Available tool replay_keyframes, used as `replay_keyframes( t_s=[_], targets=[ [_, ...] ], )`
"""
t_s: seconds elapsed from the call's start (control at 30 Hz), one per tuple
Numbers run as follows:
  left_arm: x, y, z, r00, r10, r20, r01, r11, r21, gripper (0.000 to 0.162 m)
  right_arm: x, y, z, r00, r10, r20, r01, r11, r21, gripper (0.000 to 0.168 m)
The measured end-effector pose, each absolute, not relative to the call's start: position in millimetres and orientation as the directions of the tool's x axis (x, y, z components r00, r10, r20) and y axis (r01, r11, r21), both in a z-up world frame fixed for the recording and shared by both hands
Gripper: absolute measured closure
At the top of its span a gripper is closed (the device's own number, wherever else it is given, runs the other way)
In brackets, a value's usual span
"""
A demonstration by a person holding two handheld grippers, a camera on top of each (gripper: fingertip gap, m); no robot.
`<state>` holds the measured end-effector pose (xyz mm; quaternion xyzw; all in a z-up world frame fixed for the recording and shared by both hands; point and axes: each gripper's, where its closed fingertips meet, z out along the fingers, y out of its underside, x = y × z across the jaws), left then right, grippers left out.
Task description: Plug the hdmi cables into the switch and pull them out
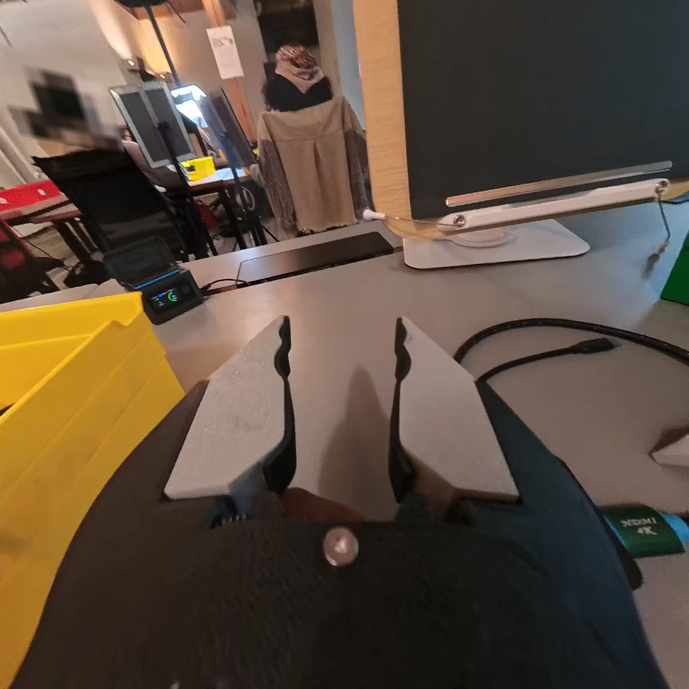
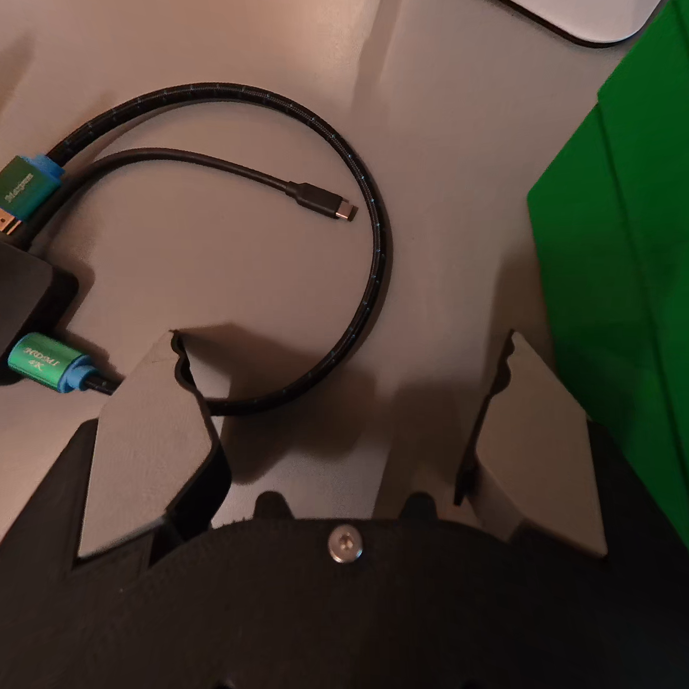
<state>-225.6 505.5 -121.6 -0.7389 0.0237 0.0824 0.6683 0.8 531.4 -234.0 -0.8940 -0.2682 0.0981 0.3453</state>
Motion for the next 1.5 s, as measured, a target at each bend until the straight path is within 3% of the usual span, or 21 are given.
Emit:
replay_keyframes(
  t_s=[0.43, 1.5],
  targets=[
    [-194.8, 484.0, -105.5, 0.94, 0.174, -0.294, -0.299, -0.002, -0.954, 0.111, 0.9, 531.5, -234.2, 0.833, 0.553, 0.01, 0.416, -0.615, -0.67, 0.011],
    [-189.0, 482.4, -106.5, 0.925, 0.164, -0.343, -0.347, -0.005, -0.938, 0.115, 0.8, 532.3, -234.3, 0.833, 0.553, 0.01, 0.416, -0.615, -0.67, 0.012]
  ],
)
